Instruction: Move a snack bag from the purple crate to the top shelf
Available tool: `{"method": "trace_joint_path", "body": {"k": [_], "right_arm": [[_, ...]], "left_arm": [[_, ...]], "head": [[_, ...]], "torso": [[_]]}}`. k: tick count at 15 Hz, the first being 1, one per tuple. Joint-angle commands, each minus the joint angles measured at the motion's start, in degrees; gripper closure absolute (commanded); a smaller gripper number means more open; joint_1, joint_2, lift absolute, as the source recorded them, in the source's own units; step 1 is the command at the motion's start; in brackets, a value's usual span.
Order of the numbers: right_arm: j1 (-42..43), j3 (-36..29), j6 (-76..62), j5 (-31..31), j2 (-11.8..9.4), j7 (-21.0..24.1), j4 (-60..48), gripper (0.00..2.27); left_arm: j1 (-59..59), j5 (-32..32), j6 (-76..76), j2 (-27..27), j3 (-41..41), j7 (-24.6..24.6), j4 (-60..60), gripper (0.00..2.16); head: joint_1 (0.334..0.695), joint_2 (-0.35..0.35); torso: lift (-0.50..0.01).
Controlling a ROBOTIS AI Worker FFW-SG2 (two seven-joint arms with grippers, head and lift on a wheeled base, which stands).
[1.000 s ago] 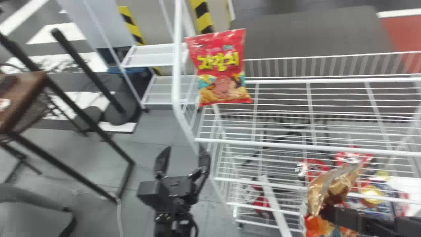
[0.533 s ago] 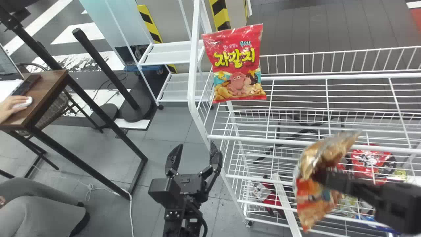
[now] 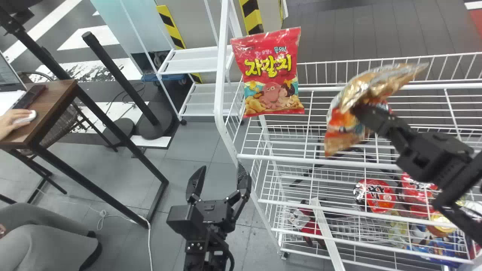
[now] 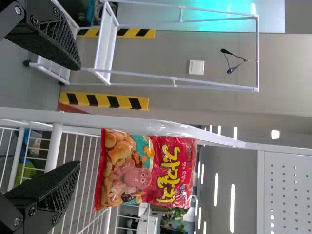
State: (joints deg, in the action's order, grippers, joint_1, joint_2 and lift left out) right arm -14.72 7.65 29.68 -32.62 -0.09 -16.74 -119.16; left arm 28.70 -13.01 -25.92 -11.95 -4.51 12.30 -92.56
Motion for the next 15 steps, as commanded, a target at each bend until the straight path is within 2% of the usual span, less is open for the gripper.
{"method": "trace_joint_path", "body": {"k": [1, 6, 10, 15], "right_arm": [[2.9, 2.5, -12.7, -1.8, 0.1, 0.1, 8.5, 2.25], [9.8, 5.6, -25.7, -8.3, 0.1, 0.0, 25.2, 2.25], [14.9, 6.7, -30.1, -12.7, 0.1, -1.0, 34.6, 2.25], [21.8, 6.8, -29.2, -19.6, 0.1, -5.7, 46.2, 2.25]], "left_arm": [[0.2, 0.0, -0.1, 0.0, 0.1, 0.0, 0.1, 0.14], [0.4, 0.0, -0.3, -0.2, 0.6, -0.1, 0.2, 0.14], [0.5, 0.0, -0.7, -0.4, 0.6, -0.2, 0.5, 0.14], [0.5, -0.1, -0.8, -0.7, 0.6, -0.2, 0.5, 0.14]], "head": [[0.695, 0.344], [0.695, 0.325], [0.695, 0.314], [0.695, 0.302]], "torso": [[-0.001], [-0.001], [-0.001], [-0.001]]}}
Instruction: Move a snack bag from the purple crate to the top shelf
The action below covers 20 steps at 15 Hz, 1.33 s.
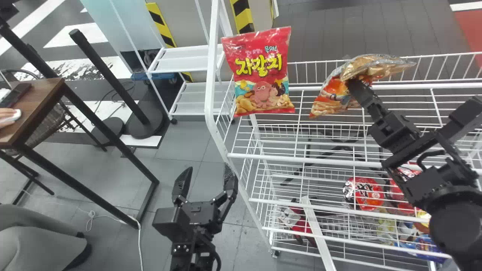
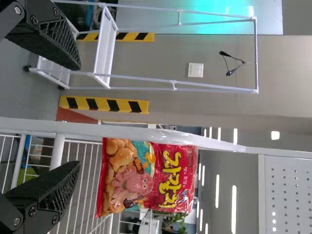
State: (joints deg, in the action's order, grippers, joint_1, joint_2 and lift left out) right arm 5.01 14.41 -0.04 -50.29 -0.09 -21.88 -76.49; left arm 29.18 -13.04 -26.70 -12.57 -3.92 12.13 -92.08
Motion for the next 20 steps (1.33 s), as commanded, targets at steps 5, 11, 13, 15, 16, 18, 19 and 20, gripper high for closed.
{"method": "trace_joint_path", "body": {"k": [5, 11, 13, 15, 16, 18, 19, 20], "right_arm": [[6.0, 0.4, 0.3, -2.6, 0.1, -2.6, 9.9, 2.25], [8.8, 1.8, 2.5, -2.5, 0.1, -2.5, 10.8, 0.86], [10.1, 2.1, 3.0, -1.7, 0.1, -1.8, 11.3, 0.10], [10.8, 2.5, 3.0, -1.3, 0.1, -1.1, 11.7, 0.06], [11.3, 2.5, 3.0, -1.2, 0.1, -0.8, 12.2, 0.06], [12.8, 2.4, 3.0, -1.1, 0.1, -0.1, 14.3, 0.07], [13.6, 2.4, 3.0, -1.1, 0.1, 0.1, 15.6, 0.07], [14.6, 2.4, 2.8, -1.0, 0.1, 0.1, 16.7, 0.07]], "left_arm": [[0.0, -0.1, -0.9, -0.3, -0.2, 0.0, 0.5, 0.14], [0.1, -0.3, -1.3, -0.5, -0.3, 0.1, 0.5, 0.14], [0.1, -0.5, -1.6, -0.6, -0.3, 0.1, 0.6, 0.14], [0.1, -0.7, -1.8, -0.9, -0.3, 0.1, 0.6, 0.14], [0.1, -0.8, -2.2, -0.9, -0.3, 0.1, 0.6, 0.14], [0.1, -0.8, -2.3, -1.0, -0.3, 0.2, 0.6, 0.14], [0.1, -0.9, -2.3, -1.1, -0.3, 0.2, 0.6, 0.14], [0.1, -1.0, -2.3, -1.2, -0.2, 0.2, 0.6, 0.14]], "head": [[0.695, 0.293], [0.695, 0.303], [0.695, 0.307], [0.695, 0.312], [0.695, 0.313], [0.695, 0.313], [0.695, 0.312], [0.695, 0.309]], "torso": [[-0.001], [-0.001], [-0.001], [-0.001], [-0.001], [-0.001], [-0.001], [-0.001]]}}
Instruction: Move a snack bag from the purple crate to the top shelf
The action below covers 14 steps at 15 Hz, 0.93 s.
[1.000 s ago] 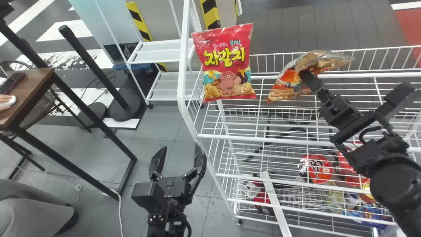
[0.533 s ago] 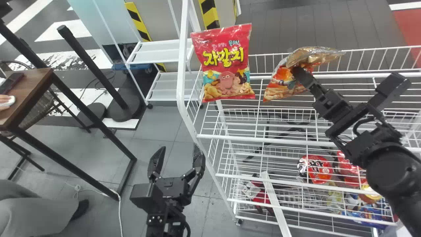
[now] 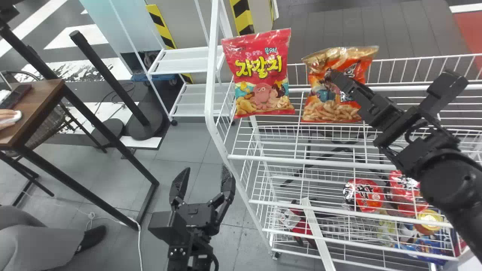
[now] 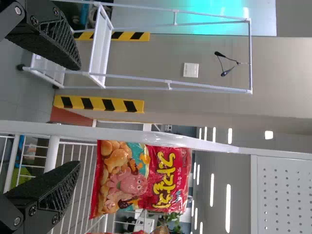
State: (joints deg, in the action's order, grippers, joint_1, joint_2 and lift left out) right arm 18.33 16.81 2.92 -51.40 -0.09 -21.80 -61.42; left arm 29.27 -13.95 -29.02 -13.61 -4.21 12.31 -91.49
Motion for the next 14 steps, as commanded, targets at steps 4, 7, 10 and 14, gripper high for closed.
{"method": "trace_joint_path", "body": {"k": [4, 7, 10, 14], "right_arm": [[2.3, 0.0, -0.5, 0.6, 0.1, -0.3, 3.0, 0.07], [-0.4, -0.3, 0.4, 0.9, 0.1, 0.0, -1.0, 0.08], [-6.0, -1.0, 6.7, 5.1, 0.1, 2.1, -10.7, 0.09], [-13.9, 1.5, 10.2, 22.3, 0.1, 9.1, -24.7, 0.12]], "left_arm": [[0.0, -0.5, -0.4, -0.4, 0.1, 0.1, 0.0, 0.14], [0.2, -0.5, -0.4, -0.5, 0.2, 0.2, -0.2, 0.14], [0.4, -0.7, -0.5, -0.5, 0.4, 0.2, -0.3, 0.14], [0.4, -0.8, -0.5, -0.6, 0.3, 0.1, -0.1, 0.14]], "head": [[0.695, 0.302], [0.695, 0.303], [0.695, 0.311], [0.695, 0.350]], "torso": [[-0.001], [-0.001], [-0.001], [-0.001]]}}
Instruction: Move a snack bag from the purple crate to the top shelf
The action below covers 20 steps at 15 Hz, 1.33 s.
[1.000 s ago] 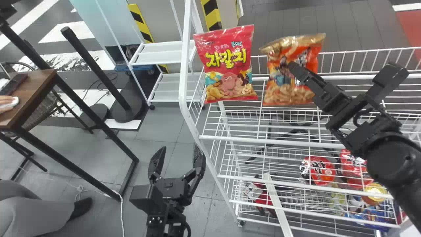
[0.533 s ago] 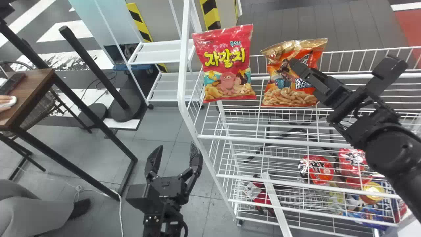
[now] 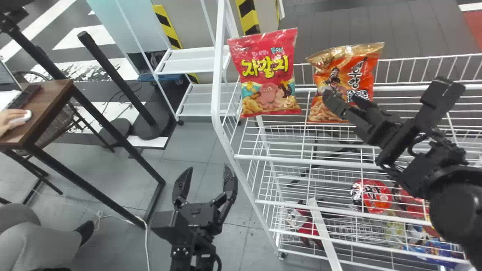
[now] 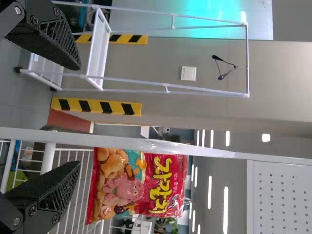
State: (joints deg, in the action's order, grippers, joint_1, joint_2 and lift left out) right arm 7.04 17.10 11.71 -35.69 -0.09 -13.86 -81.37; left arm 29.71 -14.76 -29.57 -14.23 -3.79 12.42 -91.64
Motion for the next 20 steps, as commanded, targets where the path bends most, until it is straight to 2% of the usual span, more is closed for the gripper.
{"method": "trace_joint_path", "body": {"k": [1, 5, 7, 12, 16, 20], "right_arm": [[-3.6, 2.3, 2.5, 11.1, 0.1, 3.3, -7.4, 0.13], [-4.6, 7.0, 2.5, 23.6, 0.1, 14.0, -10.7, 0.14], [-4.1, 8.6, 1.8, 27.0, 0.1, 18.0, -10.7, 0.15], [-0.3, 6.5, 1.6, 25.7, 0.1, 19.8, -4.8, 0.16], [3.2, 6.4, -3.8, 20.6, 0.1, 19.5, 3.0, 0.17], [3.4, 7.1, -3.3, 19.0, 0.1, 20.8, 3.8, 0.18]], "left_arm": [[0.0, 0.0, 0.0, 0.0, -0.1, 0.0, 0.1, 0.14], [0.0, -0.2, -0.4, 0.0, 0.2, 0.1, 0.1, 0.14], [0.0, -0.4, -0.5, -0.1, 0.3, 0.1, 0.2, 0.14], [-0.3, -0.5, -0.9, -0.3, 0.3, 0.0, 0.8, 0.14], [-0.5, -0.6, -0.9, -0.3, 0.3, 0.1, 1.0, 0.14], [-0.5, -0.7, -0.9, -0.3, 0.3, 0.1, 1.3, 0.14]], "head": [[0.695, 0.350], [0.695, 0.350], [0.695, 0.350], [0.695, 0.350], [0.695, 0.344], [0.695, 0.340]], "torso": [[-0.001], [-0.001], [-0.001], [-0.001], [-0.001], [-0.001]]}}
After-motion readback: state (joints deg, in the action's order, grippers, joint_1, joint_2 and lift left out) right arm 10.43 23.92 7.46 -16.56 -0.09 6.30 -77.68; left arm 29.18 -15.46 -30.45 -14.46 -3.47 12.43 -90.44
